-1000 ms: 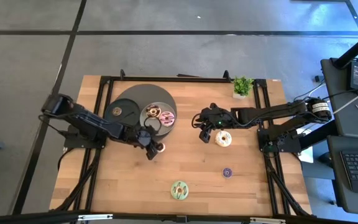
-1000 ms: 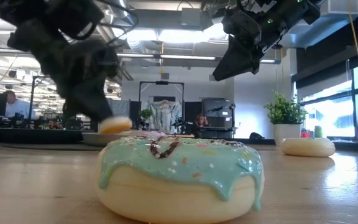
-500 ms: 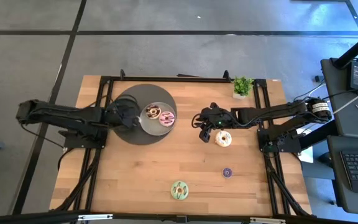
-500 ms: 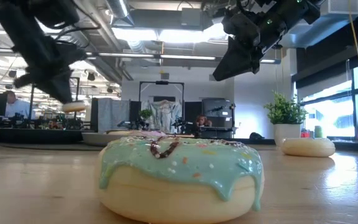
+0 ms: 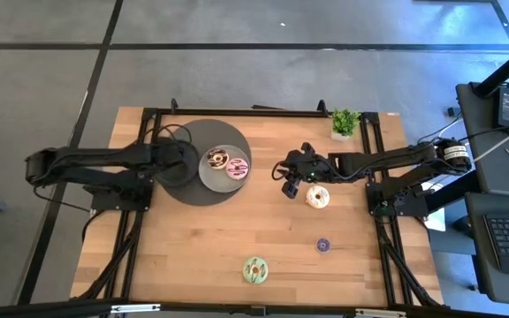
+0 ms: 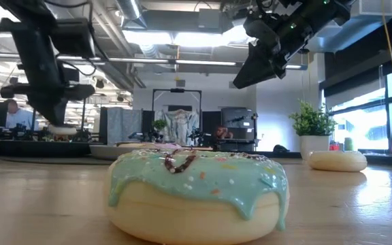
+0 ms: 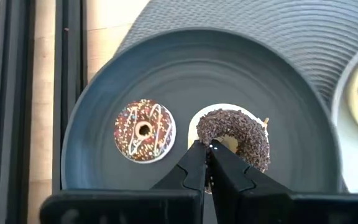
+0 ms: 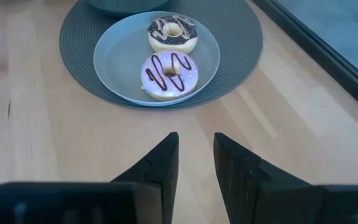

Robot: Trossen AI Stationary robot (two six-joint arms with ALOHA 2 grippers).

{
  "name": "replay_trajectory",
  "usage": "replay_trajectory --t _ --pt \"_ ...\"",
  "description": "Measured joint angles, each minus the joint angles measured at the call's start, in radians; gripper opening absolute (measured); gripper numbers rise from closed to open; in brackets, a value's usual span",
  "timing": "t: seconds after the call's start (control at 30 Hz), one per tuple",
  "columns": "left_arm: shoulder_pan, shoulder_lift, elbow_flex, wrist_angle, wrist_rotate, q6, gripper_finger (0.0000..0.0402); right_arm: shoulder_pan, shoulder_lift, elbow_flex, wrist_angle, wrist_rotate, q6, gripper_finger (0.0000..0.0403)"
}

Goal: Pick & Place donuts
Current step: Put the small dark brown donut on the black plate

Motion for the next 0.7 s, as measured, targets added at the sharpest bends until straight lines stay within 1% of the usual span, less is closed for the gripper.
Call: replay_trajectory --t 0.13,0.3,0.53,0.7 --pt "0.043 0.065 0.0 0.052 0.0 0.003 0.0009 0.0 0.0 0.0 0.0 0.0 0.001 0.0104" --pt "0.083 0.13 0.0 0.072 0.0 0.003 0.0012 0.0 0.0 0.0 0.0 0.0 0.001 0.0104" --pt "0.123 0.192 0.0 0.116 0.002 0.003 0.0012 0.0 0.0 0.0 0.0 0.0 0.002 0.0104" --pt "0.143 0.225 0.0 0.119 0.003 0.002 0.0013 0.0 0.0 0.0 0.0 0.0 0.002 0.0104"
